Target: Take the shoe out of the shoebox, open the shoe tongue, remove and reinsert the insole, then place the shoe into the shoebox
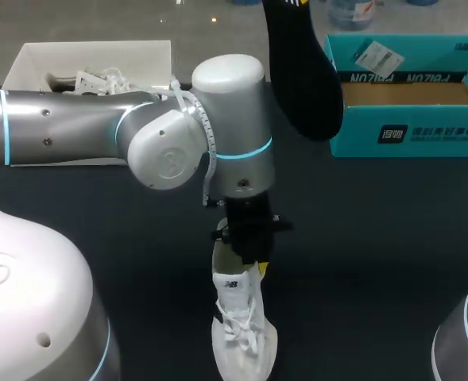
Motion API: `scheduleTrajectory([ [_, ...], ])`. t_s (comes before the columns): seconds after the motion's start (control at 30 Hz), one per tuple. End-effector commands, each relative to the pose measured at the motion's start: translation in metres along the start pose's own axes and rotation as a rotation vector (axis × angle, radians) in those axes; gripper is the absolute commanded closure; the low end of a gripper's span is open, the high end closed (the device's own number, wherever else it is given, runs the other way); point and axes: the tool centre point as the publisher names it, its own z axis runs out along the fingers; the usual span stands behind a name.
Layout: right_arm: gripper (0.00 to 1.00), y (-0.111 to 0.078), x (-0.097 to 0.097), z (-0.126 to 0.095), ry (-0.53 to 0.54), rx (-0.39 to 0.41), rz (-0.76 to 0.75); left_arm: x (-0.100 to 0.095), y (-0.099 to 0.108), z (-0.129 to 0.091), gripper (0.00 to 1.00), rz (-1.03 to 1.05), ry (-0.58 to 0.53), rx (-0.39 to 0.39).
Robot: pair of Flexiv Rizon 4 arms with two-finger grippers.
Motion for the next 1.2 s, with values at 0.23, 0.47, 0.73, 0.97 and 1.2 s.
scheduleTrajectory([
  [0.23,1.00,0.002,0.000,0.001,-0.001,0.004,0.002,-0.008,0.002,-0.013,0.00,-0.035,-0.243,-0.035],
  [0.47,1.00,0.002,0.000,0.001,-0.001,0.004,0.002,-0.006,0.021,-0.056,0.00,-0.152,-0.538,-0.028],
  [0.73,1.00,0.002,0.000,0.001,-0.001,0.004,0.002,0.023,0.037,-0.092,0.00,-0.302,-0.882,-0.076],
  [0.97,1.00,0.002,0.000,0.001,-0.001,0.004,0.002,0.061,0.030,-0.117,0.00,-0.460,-1.344,-0.127],
  [1.2,1.00,0.002,0.000,0.001,-0.001,0.004,0.002,0.087,0.009,-0.138,0.00,-0.474,-1.680,-0.067],
])
